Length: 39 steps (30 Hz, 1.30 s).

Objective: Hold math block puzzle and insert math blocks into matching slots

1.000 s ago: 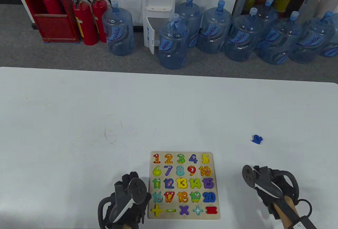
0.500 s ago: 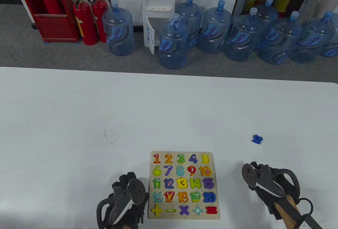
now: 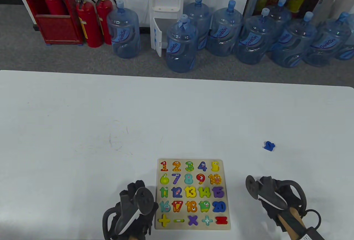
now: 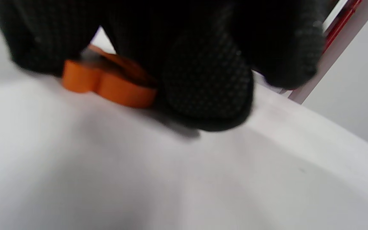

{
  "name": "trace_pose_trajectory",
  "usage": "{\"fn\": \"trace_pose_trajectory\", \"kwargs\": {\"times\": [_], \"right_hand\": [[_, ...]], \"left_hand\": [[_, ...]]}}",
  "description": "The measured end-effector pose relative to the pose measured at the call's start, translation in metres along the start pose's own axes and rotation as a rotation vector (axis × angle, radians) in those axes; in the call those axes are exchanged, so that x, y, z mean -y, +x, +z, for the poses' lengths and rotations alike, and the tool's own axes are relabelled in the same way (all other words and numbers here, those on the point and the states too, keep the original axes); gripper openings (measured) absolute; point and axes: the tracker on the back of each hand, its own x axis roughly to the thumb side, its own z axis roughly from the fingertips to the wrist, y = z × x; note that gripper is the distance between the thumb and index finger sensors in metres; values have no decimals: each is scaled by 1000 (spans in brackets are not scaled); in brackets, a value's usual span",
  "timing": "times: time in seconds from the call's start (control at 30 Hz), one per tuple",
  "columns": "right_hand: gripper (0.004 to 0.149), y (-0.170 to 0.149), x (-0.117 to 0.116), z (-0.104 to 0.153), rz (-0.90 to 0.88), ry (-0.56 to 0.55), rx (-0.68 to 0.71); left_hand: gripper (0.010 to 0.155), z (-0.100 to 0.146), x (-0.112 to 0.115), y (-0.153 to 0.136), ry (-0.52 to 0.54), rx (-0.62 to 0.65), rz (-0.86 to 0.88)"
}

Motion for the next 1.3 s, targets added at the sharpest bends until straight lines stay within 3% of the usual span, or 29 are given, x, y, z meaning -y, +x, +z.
{"fn": "trace_pose_trajectory", "kwargs": {"times": [0.23, 0.37, 0.43, 0.57, 1.3], "right_hand": [[71, -14, 6, 9, -48, -16, -30], [80, -16, 3, 15, -122, 64, 181], [77, -17, -3, 11, -165, 90, 178], [68, -19, -6, 8, -141, -34, 166], [67, 8, 5, 16, -174, -155, 291]], "left_hand": [[84, 0, 0, 0, -2, 6, 5], [84, 0, 0, 0, -2, 3, 1], [84, 0, 0, 0, -5, 2, 2], [84, -1, 0, 0, -2, 4, 6], [84, 0, 0, 0, 0, -6, -3]]}}
